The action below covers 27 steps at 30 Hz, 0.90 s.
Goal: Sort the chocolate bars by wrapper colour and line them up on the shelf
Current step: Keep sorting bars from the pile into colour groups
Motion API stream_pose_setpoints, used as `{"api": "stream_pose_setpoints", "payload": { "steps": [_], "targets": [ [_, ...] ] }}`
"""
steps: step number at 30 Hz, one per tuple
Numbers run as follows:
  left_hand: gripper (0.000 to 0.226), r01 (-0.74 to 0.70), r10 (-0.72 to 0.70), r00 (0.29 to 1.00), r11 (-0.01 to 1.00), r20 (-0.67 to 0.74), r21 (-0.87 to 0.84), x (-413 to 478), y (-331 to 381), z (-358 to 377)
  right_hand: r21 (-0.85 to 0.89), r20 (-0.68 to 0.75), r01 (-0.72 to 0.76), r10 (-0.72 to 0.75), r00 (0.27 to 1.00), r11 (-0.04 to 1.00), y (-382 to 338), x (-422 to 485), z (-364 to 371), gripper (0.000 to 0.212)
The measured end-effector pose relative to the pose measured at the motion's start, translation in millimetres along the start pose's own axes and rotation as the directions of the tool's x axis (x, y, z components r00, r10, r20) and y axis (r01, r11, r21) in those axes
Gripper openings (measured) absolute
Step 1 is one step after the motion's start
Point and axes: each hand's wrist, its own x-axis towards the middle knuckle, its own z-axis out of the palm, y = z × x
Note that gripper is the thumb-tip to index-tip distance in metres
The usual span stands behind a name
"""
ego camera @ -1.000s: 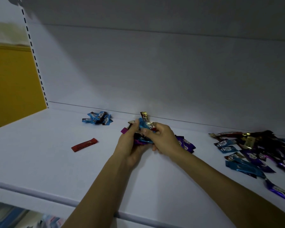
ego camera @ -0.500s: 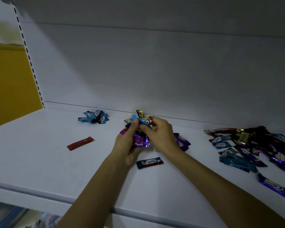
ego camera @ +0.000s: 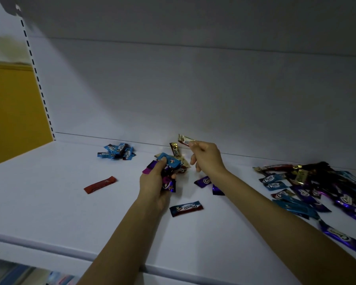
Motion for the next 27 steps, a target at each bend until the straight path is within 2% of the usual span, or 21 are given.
{"api": "stream_pose_setpoints", "payload": {
  "steps": [2,5,8,10,12,14,16,20,24,27],
  "targets": [
    [0.026,-0.006,0.006,1.000,1.000,0.010,-0.006,-1.0,-0.7,-0.7,-0.276,0.020,0.121,-0.120,0.993,0.953,2.0,12.5,3.7,0.031],
    [0.026,0.002,-0.001,1.000,1.000,0.024,-0.023,-0.5,1.6,-0.2,-0.610,0.158,0.268,-0.218,0.963,0.746,3.8,28.9,8.2,0.032],
    [0.023,0.010,-0.009,0.999,1.000,0.049,-0.025,-1.0,4.3,1.4,-0.744,0.289,0.308,-0.131,0.948,0.592,0.2,37.6,9.4,0.034],
    [0.020,0.007,-0.005,0.998,1.000,0.070,-0.028,-1.4,5.6,2.9,-0.764,0.323,0.329,-0.112,0.940,0.555,-2.1,36.5,9.3,0.041],
    [0.016,-0.001,0.003,0.998,0.999,0.071,-0.035,-1.4,5.3,2.6,-0.722,0.325,0.336,-0.132,0.936,0.605,-6.8,26.4,5.7,0.042],
    [0.014,-0.005,0.007,0.997,0.999,0.080,-0.033,-1.4,4.9,2.2,-0.627,0.295,0.331,-0.178,0.939,0.705,-8.2,8.8,-2.1,0.029],
    [0.014,0.001,0.001,0.996,1.000,0.092,-0.021,-1.4,4.4,1.6,-0.554,0.300,0.335,-0.193,0.934,0.762,-5.3,-10.6,-13.8,0.016],
    [0.010,-0.015,0.014,0.993,1.000,0.120,0.007,-7.0,4.0,5.2,-0.411,0.447,0.325,-0.123,0.886,0.852,-5.0,-49.4,-41.5,0.025],
    [0.014,-0.063,0.035,0.990,0.977,0.139,0.205,-11.1,7.7,2.3,-0.463,0.610,0.422,-0.065,0.789,0.779,-4.3,-69.3,-46.8,0.026],
    [0.017,-0.123,0.052,0.985,0.880,0.163,0.459,-15.2,21.5,-5.0,-0.453,0.585,0.351,-0.024,0.811,0.820,-5.2,-70.4,-41.9,0.014]
  ]
}}
